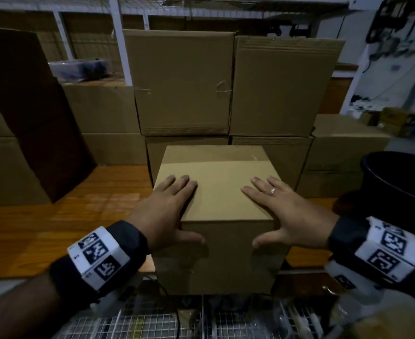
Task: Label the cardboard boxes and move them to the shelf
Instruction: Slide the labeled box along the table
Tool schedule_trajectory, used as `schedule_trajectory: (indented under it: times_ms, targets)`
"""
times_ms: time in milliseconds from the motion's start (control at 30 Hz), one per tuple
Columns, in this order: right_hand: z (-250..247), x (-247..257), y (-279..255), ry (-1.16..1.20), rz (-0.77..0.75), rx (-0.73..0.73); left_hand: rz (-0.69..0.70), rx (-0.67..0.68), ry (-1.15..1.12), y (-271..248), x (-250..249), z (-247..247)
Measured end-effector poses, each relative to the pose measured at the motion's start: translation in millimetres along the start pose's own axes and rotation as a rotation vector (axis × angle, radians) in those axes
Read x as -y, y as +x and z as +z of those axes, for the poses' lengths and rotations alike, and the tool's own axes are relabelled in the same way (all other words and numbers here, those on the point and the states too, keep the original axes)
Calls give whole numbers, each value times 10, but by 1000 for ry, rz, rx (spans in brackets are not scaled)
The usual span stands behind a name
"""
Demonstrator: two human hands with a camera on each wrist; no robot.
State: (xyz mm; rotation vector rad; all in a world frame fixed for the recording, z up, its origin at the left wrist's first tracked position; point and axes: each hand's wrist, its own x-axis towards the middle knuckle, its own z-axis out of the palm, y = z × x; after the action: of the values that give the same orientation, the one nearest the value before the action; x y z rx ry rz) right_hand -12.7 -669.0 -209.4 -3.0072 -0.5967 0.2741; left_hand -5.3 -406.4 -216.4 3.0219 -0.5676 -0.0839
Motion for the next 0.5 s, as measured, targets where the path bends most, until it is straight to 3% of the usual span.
schedule_trajectory:
  times_ms: [200,500]
  targets:
    - [147,131,46,-153,71,-144,-32,-79,104,-6,-107,120]
    - [159,215,-33,-150,123,-194,-108,-121,137,-23,-236,179]
